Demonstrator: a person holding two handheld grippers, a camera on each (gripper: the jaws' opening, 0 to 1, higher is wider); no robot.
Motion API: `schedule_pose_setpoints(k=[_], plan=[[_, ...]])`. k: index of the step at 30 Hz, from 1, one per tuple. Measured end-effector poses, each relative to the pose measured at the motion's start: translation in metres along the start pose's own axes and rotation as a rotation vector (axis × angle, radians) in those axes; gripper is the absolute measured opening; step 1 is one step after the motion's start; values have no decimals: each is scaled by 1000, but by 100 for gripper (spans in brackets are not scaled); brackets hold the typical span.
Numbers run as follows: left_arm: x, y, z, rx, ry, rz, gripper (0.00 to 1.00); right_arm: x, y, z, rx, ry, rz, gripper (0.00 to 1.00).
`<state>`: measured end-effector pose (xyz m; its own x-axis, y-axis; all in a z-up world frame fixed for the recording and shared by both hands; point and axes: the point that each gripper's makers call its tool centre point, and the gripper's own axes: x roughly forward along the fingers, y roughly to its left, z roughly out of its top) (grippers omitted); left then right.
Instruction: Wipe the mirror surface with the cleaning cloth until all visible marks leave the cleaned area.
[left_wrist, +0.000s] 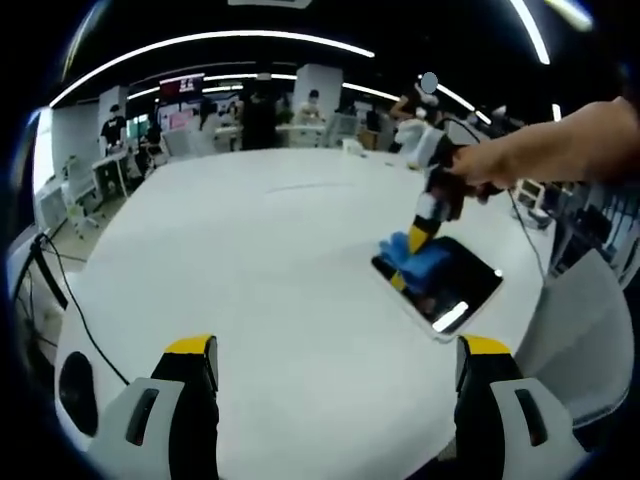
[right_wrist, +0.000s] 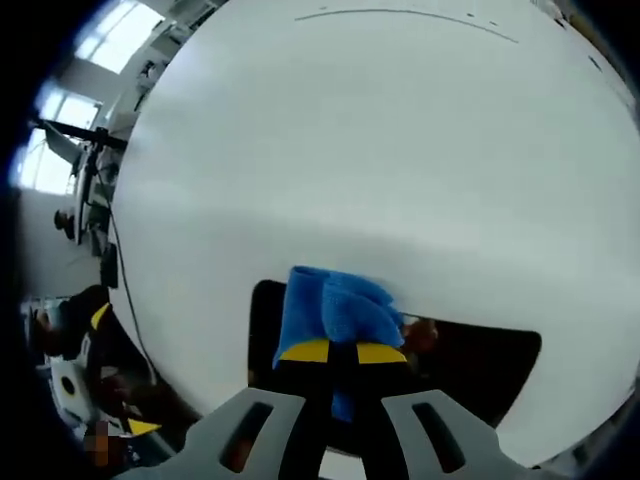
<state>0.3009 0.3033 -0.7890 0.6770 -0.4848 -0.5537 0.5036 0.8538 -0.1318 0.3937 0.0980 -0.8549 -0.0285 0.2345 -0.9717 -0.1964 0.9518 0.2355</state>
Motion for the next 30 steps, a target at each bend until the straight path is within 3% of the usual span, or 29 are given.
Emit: schedule_pose_setpoints(k=[6, 16, 30], plan=[[-2, 8, -2, 35, 20, 24, 100, 5, 11, 8, -7, -7, 3, 2], [-6, 10, 2, 22, 0, 19, 100, 7, 30, 12, -41, -4, 3, 2], [-8, 17, 0, 23, -15, 47, 100, 4, 26, 8, -55, -20, 8, 1]])
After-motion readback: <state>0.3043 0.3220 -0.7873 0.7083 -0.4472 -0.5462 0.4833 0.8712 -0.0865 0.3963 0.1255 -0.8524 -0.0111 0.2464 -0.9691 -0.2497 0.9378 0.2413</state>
